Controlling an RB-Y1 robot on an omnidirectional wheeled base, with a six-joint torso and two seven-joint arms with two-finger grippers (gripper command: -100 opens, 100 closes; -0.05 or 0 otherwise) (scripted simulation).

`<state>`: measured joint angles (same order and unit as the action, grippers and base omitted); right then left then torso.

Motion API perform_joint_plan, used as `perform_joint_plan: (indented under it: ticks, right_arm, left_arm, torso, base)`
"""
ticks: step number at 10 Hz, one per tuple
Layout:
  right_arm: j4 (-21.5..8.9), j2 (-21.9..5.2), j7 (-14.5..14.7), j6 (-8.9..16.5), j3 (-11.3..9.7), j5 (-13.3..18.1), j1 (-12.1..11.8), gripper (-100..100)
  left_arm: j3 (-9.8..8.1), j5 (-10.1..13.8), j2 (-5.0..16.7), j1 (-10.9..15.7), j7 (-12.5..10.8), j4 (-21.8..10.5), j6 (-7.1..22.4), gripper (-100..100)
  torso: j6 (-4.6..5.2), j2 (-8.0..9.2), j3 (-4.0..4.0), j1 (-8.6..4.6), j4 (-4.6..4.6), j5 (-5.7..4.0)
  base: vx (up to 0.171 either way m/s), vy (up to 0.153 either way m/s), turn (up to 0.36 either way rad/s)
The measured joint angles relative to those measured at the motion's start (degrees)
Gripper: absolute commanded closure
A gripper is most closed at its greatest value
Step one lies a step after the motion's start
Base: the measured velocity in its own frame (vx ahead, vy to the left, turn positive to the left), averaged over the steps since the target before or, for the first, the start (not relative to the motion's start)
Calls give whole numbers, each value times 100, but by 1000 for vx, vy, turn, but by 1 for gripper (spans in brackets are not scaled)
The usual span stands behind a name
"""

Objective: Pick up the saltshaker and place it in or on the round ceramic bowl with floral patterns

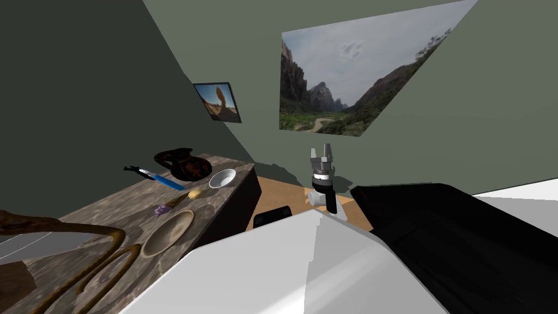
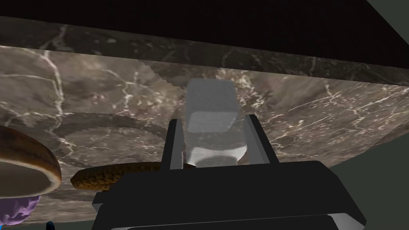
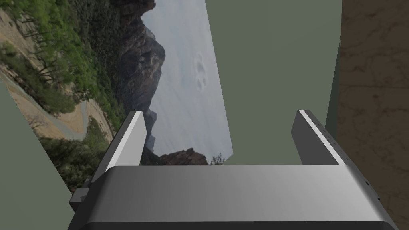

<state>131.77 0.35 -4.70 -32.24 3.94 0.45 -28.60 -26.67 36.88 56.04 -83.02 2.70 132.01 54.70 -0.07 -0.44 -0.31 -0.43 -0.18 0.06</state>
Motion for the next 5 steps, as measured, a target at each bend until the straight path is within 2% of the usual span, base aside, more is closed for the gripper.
perform_joint_plan:
  ticks: [3,5]
  right_arm:
    - [0,0,0,0,0,0,0,0]
    - [0,0,0,0,0,0,-1,0]
  left_arm:
    - [-23,249,147,-379,-1,209,125,100]
    - [-42,459,292,-692,-7,366,223,100]
  torso:
    - [0,-1,-3,14,-5,3]
    - [3,-24,-18,-4,-12,2]
  base:
    - [81,-114,-86]
    - [141,-147,-71]
